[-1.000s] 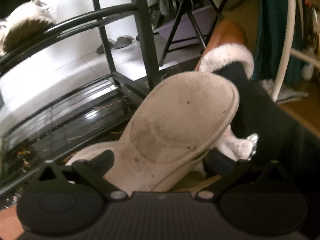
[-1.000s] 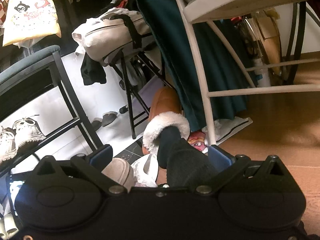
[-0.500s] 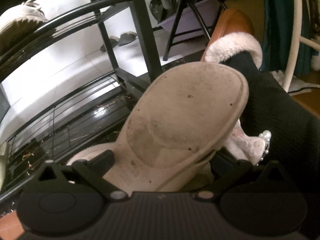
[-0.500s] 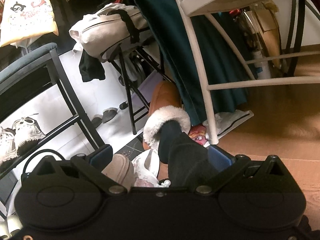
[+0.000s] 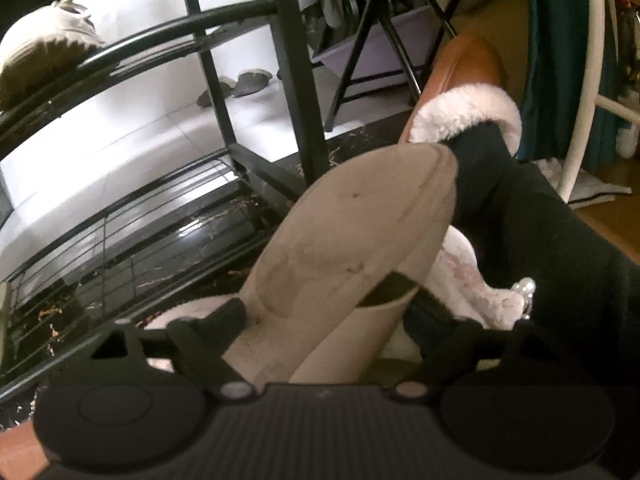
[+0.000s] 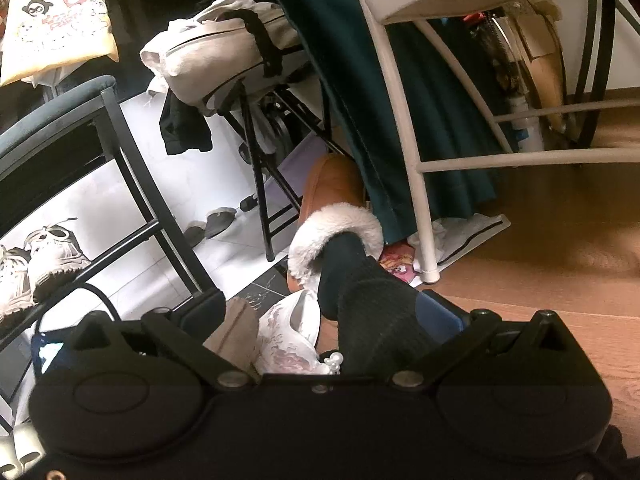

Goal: Organize scattered shoes

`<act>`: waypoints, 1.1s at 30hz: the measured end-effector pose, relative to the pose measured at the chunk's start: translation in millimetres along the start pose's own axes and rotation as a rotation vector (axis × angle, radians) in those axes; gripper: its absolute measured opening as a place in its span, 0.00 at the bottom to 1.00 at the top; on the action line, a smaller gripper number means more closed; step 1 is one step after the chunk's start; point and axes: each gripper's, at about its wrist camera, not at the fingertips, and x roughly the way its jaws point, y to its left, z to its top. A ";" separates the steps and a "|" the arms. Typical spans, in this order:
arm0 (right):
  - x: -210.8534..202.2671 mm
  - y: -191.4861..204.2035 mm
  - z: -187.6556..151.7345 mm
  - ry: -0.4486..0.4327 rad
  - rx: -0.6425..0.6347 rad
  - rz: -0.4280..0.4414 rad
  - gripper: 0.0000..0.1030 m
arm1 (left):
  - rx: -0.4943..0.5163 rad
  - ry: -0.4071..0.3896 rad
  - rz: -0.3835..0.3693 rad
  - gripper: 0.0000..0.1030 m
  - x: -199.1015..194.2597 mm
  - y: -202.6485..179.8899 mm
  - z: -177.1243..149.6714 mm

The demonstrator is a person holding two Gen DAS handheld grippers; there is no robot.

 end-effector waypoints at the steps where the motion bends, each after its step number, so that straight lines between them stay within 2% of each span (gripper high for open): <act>1: 0.3 0.1 -0.1 0.002 0.000 0.000 1.00 | 0.015 -0.008 0.001 0.69 -3.8 -0.2 0.8; 9: 1.0 2.0 -1.2 0.010 -0.013 0.003 1.00 | -0.134 0.034 -0.056 0.56 -19.3 34.3 9.8; 14: 1.0 2.5 -1.1 0.014 -0.012 0.003 1.00 | -0.226 0.043 -0.060 0.54 -27.3 56.1 9.3; 21: 1.4 2.9 -0.9 0.011 -0.017 0.010 1.00 | -0.266 0.019 -0.020 0.51 -41.7 64.1 9.6; 24: 2.3 5.0 -3.4 0.013 -0.030 0.009 1.00 | -0.313 -0.008 -0.002 0.51 -61.1 76.4 9.7; 29: -0.9 10.4 -6.2 0.012 -0.067 0.025 1.00 | -0.459 -0.039 0.025 0.50 -110.2 107.9 -4.1; 33: -8.4 17.7 -10.5 0.015 -0.119 0.053 1.00 | -0.485 -0.031 0.114 0.50 -146.2 127.7 -26.5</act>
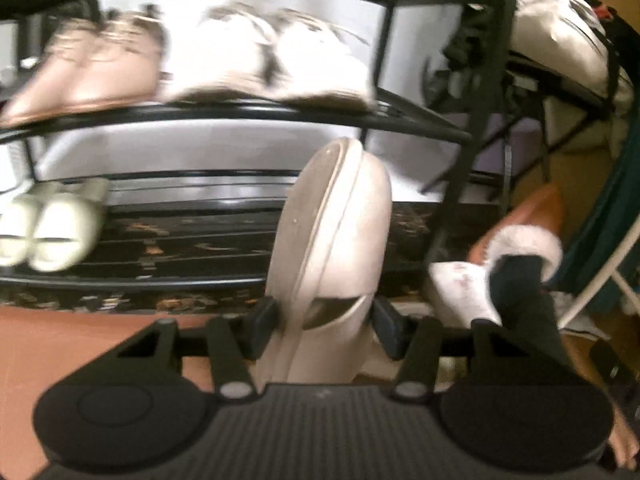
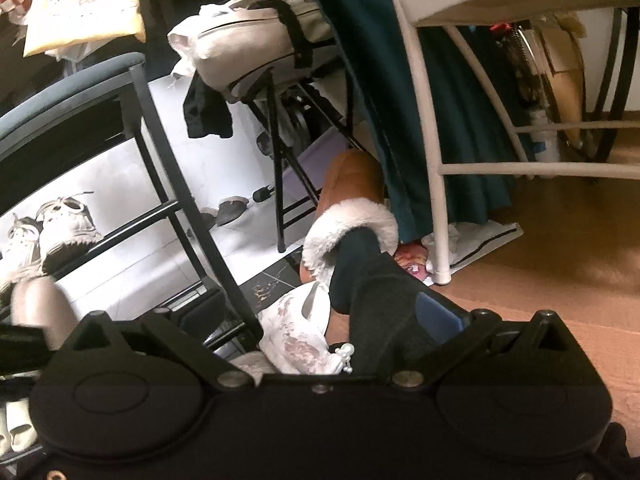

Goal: Organize scattered shoes

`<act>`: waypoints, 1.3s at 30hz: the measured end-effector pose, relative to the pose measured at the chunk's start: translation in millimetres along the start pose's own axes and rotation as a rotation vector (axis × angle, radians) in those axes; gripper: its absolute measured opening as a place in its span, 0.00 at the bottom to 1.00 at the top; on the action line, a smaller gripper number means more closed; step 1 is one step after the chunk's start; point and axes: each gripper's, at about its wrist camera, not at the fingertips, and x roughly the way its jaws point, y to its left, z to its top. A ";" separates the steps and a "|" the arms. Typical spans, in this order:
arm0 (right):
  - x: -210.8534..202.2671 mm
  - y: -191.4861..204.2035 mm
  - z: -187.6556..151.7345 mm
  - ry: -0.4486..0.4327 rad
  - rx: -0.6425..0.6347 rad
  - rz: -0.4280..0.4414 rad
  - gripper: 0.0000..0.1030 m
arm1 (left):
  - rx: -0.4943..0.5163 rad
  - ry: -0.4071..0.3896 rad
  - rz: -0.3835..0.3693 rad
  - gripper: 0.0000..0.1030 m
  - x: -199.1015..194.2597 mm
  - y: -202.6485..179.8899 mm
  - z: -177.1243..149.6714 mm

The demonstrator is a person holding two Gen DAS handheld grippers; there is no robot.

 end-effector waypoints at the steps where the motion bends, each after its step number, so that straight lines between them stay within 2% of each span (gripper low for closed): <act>1: -2.3 2.4 -1.1 0.001 -0.015 0.009 1.00 | -0.025 0.007 0.026 0.50 -8.6 12.8 -4.3; 8: -18.3 19.5 -8.9 0.010 -0.123 0.070 1.00 | -0.192 0.033 0.155 0.49 -57.3 84.0 -39.9; 13: -29.7 31.7 -14.4 0.017 -0.201 0.113 1.00 | -0.326 0.088 0.266 0.49 -91.6 139.3 -84.8; 20: -45.5 66.1 -33.1 0.064 -0.337 0.201 1.00 | -0.454 0.154 0.412 0.49 -96.8 205.8 -136.1; 23: -49.3 75.7 -42.0 0.090 -0.397 0.251 1.00 | -0.465 0.151 0.426 0.46 -92.2 221.1 -144.1; 25: -49.6 79.0 -46.0 0.106 -0.414 0.266 1.00 | -0.430 0.124 0.406 0.41 -87.0 222.2 -138.7; 26: -49.6 80.5 -47.9 0.114 -0.422 0.273 1.00 | -0.410 0.122 0.392 0.35 -82.0 221.1 -133.1; 33: -48.6 93.4 -57.5 0.225 -0.412 0.416 1.00 | -0.350 0.139 0.343 0.35 -54.8 217.9 -111.5; 34: -48.5 95.3 -58.9 0.241 -0.410 0.437 1.00 | -0.346 0.140 0.340 0.37 -54.8 217.6 -111.4; 35: -48.3 97.1 -60.2 0.257 -0.408 0.458 1.00 | -0.352 0.142 0.335 0.46 -55.4 218.5 -111.8; 36: -48.2 99.0 -61.6 0.274 -0.405 0.480 1.00 | -0.362 0.141 0.327 0.64 -57.5 220.0 -112.3; 38: -47.9 102.7 -64.3 0.306 -0.401 0.522 1.00 | -0.396 0.127 0.307 0.86 -65.8 225.0 -113.3; 39: -47.8 104.6 -65.7 0.322 -0.399 0.543 1.00 | -0.408 0.113 0.300 0.90 -73.2 227.3 -113.8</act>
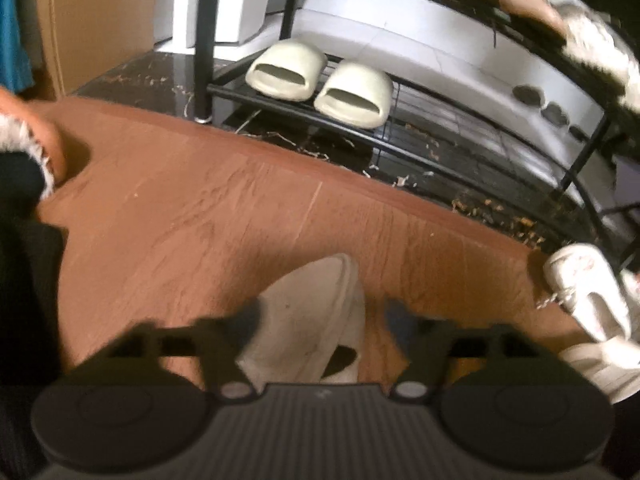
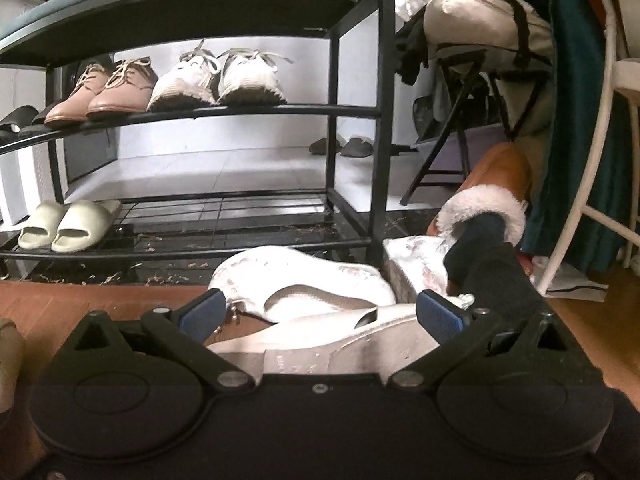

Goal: Organize scattered shoes

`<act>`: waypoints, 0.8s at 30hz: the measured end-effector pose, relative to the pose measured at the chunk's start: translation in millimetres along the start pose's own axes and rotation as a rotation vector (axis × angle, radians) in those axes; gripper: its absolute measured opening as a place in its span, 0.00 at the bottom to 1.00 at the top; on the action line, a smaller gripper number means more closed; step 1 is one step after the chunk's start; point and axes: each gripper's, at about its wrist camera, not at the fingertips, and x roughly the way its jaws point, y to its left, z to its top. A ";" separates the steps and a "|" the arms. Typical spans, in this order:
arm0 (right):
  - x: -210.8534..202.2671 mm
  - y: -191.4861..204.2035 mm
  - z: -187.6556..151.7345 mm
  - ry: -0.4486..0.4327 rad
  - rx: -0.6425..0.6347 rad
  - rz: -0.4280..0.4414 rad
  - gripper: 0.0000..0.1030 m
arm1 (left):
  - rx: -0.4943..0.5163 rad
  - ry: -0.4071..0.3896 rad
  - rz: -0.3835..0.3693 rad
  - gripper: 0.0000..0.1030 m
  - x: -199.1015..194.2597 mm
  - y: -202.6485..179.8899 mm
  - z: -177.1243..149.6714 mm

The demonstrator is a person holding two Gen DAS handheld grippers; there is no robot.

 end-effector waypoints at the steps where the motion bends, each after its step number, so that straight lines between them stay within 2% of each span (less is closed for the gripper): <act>1: 1.5 1.8 -0.3 0.011 0.002 0.024 1.00 | -0.002 -0.017 -0.004 0.91 -9.1 5.1 0.1; 5: 7.3 8.8 -1.6 0.055 0.010 0.120 1.00 | -0.010 -0.061 -0.002 0.99 -41.5 22.7 -2.9; 8: 11.7 14.1 -2.6 0.088 0.017 0.192 1.00 | -0.006 -0.113 0.027 0.99 -70.7 42.0 -9.9; 11: 31.8 41.7 -6.4 0.207 0.054 0.339 1.00 | 0.028 -0.135 0.070 0.99 -87.6 56.7 -14.8; 14: 54.5 72.4 -15.5 0.319 0.115 0.429 1.00 | 0.029 -0.139 0.070 0.99 -99.3 74.6 -21.1; 17: 77.5 99.3 -27.0 0.427 0.189 0.476 1.00 | -0.031 -0.151 0.032 0.99 -106.1 90.4 -24.5; 20: 95.8 121.4 -37.7 0.505 0.239 0.478 1.00 | -0.089 -0.154 0.016 0.99 -103.6 99.7 -26.0; 24: 110.0 135.1 -46.7 0.545 0.253 0.463 1.00 | -0.164 -0.155 0.002 0.99 -98.3 110.9 -28.1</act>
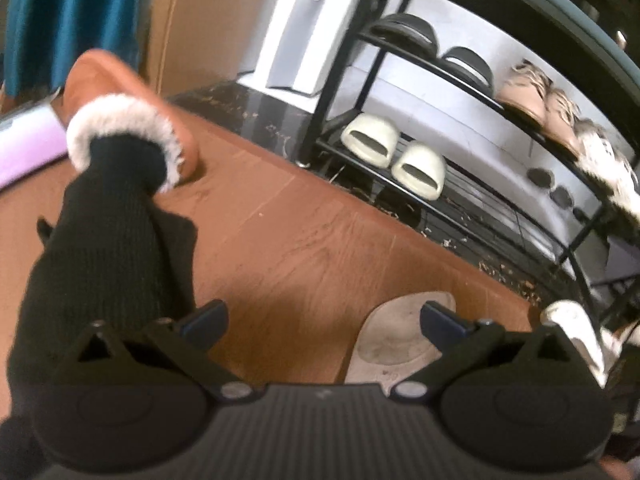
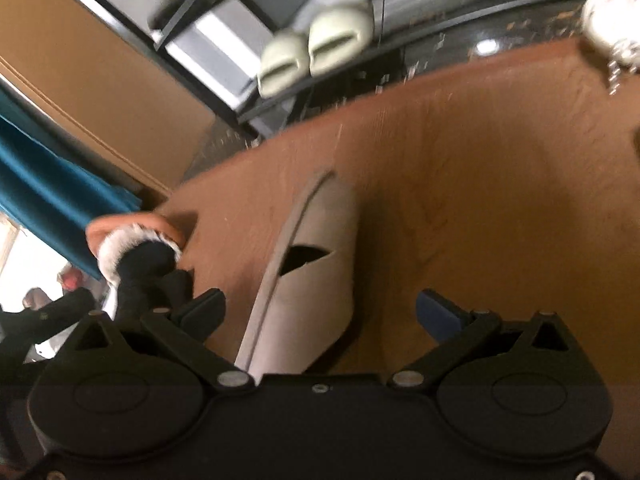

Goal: Organize scattered shoes

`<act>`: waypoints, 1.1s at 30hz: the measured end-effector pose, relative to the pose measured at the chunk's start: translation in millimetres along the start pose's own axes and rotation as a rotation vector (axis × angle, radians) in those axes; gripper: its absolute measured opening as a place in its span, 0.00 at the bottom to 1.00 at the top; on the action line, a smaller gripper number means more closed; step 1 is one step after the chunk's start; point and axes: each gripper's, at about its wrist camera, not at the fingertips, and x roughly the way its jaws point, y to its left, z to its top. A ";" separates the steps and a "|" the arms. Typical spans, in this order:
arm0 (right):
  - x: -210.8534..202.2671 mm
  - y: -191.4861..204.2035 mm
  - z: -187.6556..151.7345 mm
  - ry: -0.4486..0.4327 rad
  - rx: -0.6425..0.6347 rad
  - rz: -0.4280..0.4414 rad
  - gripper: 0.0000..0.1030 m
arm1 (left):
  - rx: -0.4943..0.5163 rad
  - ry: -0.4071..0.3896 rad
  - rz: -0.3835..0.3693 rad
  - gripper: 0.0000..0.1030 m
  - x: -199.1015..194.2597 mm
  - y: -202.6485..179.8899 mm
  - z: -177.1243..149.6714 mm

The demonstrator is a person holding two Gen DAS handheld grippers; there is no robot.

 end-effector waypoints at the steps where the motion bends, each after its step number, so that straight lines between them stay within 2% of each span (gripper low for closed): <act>1: 5.0 0.8 -0.3 0.007 0.005 -0.004 1.00 | -0.010 0.000 0.000 0.99 1.1 1.4 -0.2; 10: 50.1 7.9 -2.6 0.072 0.054 -0.038 1.00 | 0.021 0.027 0.029 0.99 9.7 -4.2 -2.3; 12: 57.2 11.0 -2.9 0.078 0.043 -0.048 0.93 | 0.012 0.034 0.035 0.99 13.1 -3.7 -2.4; 13: 59.7 13.6 -2.6 0.084 0.022 -0.053 0.83 | 0.008 0.038 0.039 0.99 14.6 -3.5 -2.6; 14: 62.0 15.8 -2.5 0.092 0.008 -0.057 0.66 | 0.006 0.040 0.042 0.99 15.7 -3.4 -2.7; 16: 62.5 21.3 -2.6 0.089 -0.018 -0.069 0.65 | 0.003 0.045 0.049 0.99 17.4 -3.1 -3.3; 21: 50.8 40.8 -6.3 0.019 -0.153 -0.124 0.63 | -0.004 0.048 0.057 0.99 17.6 -2.0 -3.8; 33: 41.3 34.2 20.1 -0.044 -0.170 -0.232 0.63 | 0.006 0.061 0.083 0.99 20.0 -4.0 -5.3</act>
